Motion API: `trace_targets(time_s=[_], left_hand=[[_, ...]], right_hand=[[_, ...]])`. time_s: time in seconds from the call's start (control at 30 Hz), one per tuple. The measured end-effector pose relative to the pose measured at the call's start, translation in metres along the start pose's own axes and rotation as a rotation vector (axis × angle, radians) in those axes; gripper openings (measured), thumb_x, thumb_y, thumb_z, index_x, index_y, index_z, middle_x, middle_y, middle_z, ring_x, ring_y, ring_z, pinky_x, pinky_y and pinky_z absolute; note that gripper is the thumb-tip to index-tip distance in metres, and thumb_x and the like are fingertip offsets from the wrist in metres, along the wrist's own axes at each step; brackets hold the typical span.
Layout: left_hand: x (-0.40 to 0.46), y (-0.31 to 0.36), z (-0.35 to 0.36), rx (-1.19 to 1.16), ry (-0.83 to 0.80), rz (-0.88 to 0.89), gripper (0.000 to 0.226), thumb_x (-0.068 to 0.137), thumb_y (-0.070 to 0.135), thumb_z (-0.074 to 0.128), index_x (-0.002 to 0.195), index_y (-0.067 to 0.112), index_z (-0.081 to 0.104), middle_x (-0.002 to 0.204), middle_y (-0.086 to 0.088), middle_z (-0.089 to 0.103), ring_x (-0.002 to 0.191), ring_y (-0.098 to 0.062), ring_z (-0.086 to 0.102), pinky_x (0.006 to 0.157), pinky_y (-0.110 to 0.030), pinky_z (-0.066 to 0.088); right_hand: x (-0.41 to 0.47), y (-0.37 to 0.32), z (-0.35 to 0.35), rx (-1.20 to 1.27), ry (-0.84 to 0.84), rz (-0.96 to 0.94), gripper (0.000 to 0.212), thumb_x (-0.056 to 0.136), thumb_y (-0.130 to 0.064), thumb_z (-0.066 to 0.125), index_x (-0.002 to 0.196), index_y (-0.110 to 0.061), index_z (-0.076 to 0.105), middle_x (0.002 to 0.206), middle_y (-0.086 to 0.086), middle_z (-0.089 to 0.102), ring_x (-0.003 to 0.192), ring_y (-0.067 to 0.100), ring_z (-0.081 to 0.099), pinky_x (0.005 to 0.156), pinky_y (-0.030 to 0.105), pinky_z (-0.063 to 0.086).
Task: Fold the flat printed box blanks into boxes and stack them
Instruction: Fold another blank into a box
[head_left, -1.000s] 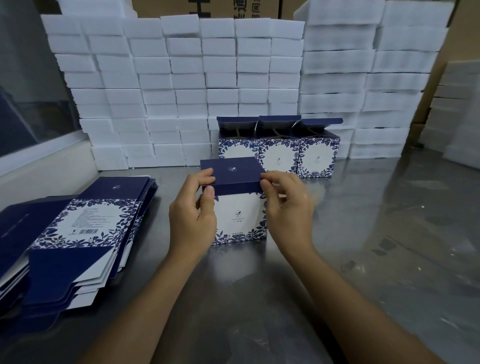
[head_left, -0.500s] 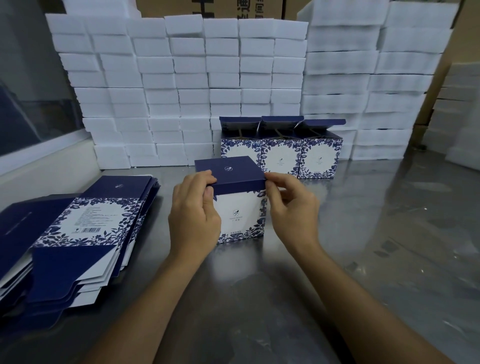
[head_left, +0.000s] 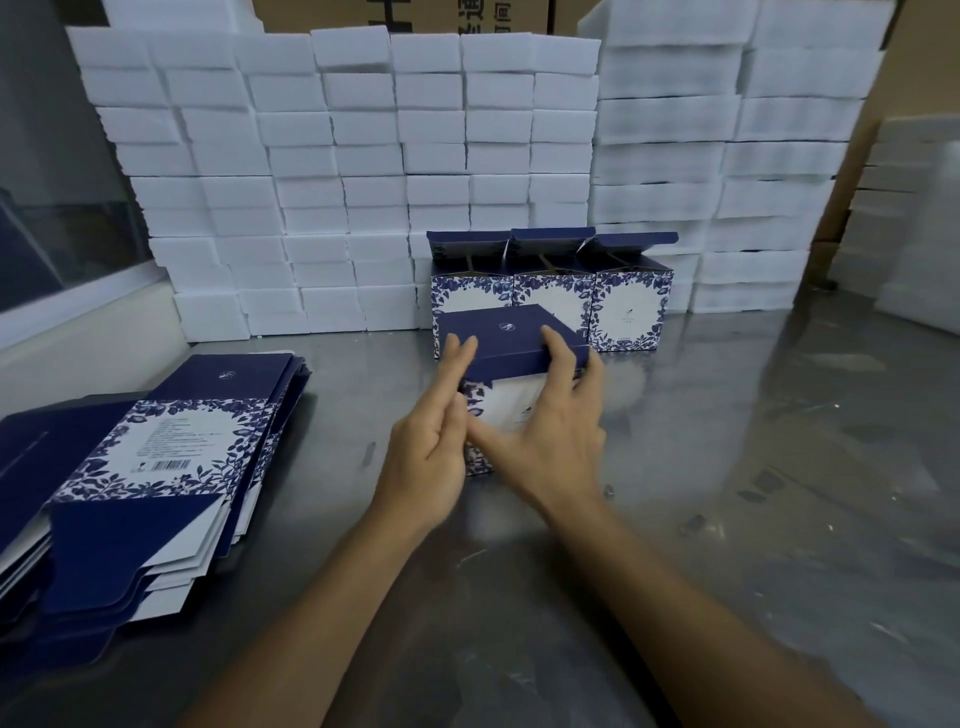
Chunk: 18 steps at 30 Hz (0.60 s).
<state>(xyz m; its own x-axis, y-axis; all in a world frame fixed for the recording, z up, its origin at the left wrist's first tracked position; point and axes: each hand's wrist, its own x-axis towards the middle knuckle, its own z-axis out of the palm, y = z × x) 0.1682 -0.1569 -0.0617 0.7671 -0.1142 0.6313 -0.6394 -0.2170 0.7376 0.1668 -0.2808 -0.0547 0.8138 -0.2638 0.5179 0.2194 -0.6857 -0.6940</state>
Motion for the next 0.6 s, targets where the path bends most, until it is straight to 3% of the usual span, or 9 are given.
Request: trace_targets(time_s=[0.07, 0.1, 0.2, 0.27, 0.33, 0.47, 0.6], left_hand=[[-0.006, -0.005, 0.01, -0.089, -0.109, -0.105, 0.049, 0.098, 0.033, 0.039, 0.135, 0.065, 0.034, 0.151, 0.021, 0.039, 0.14, 0.0, 0.036, 0.115, -0.035, 0.035], [-0.009, -0.007, 0.015, -0.059, -0.152, -0.148, 0.049, 0.096, 0.039, 0.041, 0.134, 0.068, 0.033, 0.147, 0.018, 0.046, 0.136, -0.002, 0.043, 0.113, -0.036, 0.038], [-0.012, -0.018, 0.017, 0.18, -0.209, -0.195, 0.039, 0.094, 0.043, 0.05, 0.133, 0.053, 0.05, 0.12, 0.01, 0.068, 0.115, -0.003, 0.06, 0.099, -0.017, 0.044], [-0.008, -0.026, 0.013, 0.33, -0.198, -0.24, 0.029, 0.096, 0.035, 0.058, 0.124, 0.032, 0.063, 0.112, 0.01, 0.07, 0.11, -0.008, 0.064, 0.093, -0.016, 0.044], [-0.004, -0.032, 0.008, 0.469, -0.158, -0.285, 0.019, 0.094, 0.029, 0.061, 0.111, 0.024, 0.07, 0.108, 0.007, 0.072, 0.105, -0.012, 0.064, 0.091, -0.022, 0.045], [0.007, -0.041, 0.0, 0.638, -0.139, -0.304, 0.008, 0.091, 0.025, 0.063, 0.094, 0.024, 0.07, 0.1, 0.002, 0.072, 0.097, -0.023, 0.063, 0.087, -0.033, 0.048], [0.018, -0.05, 0.002, 0.763, -0.178, -0.278, 0.011, 0.092, 0.032, 0.061, 0.101, 0.027, 0.066, 0.108, 0.003, 0.067, 0.1, -0.024, 0.06, 0.092, -0.036, 0.044]], right_hand=[[0.007, 0.009, -0.004, 0.011, 0.064, 0.051, 0.106, 0.064, -0.066, 0.075, 0.15, -0.038, 0.019, 0.156, 0.006, 0.018, 0.141, 0.029, 0.03, 0.102, 0.06, 0.041], [0.01, 0.015, -0.007, 0.009, 0.102, 0.069, 0.104, 0.064, -0.062, 0.077, 0.149, -0.038, 0.02, 0.155, 0.007, 0.02, 0.141, 0.03, 0.03, 0.103, 0.06, 0.04], [0.022, 0.033, -0.014, -0.026, 0.185, 0.113, 0.104, 0.063, -0.055, 0.079, 0.147, -0.039, 0.02, 0.155, 0.011, 0.019, 0.14, 0.035, 0.03, 0.106, 0.059, 0.036], [0.031, 0.049, -0.02, -0.05, 0.25, 0.167, 0.106, 0.06, -0.053, 0.078, 0.147, -0.04, 0.018, 0.156, 0.012, 0.017, 0.138, 0.038, 0.031, 0.106, 0.06, 0.035], [0.04, 0.064, -0.029, -0.076, 0.336, 0.228, 0.105, 0.06, -0.052, 0.076, 0.147, -0.041, 0.017, 0.157, 0.013, 0.016, 0.136, 0.039, 0.032, 0.105, 0.061, 0.033], [0.055, 0.087, -0.042, -0.154, 0.472, 0.299, 0.102, 0.063, -0.055, 0.072, 0.146, -0.044, 0.013, 0.157, 0.015, 0.018, 0.135, 0.041, 0.032, 0.102, 0.061, 0.034], [0.071, 0.111, -0.053, -0.193, 0.477, 0.325, 0.107, 0.063, -0.052, 0.075, 0.148, -0.046, 0.009, 0.159, 0.015, 0.013, 0.139, 0.04, 0.027, 0.104, 0.063, 0.031]])
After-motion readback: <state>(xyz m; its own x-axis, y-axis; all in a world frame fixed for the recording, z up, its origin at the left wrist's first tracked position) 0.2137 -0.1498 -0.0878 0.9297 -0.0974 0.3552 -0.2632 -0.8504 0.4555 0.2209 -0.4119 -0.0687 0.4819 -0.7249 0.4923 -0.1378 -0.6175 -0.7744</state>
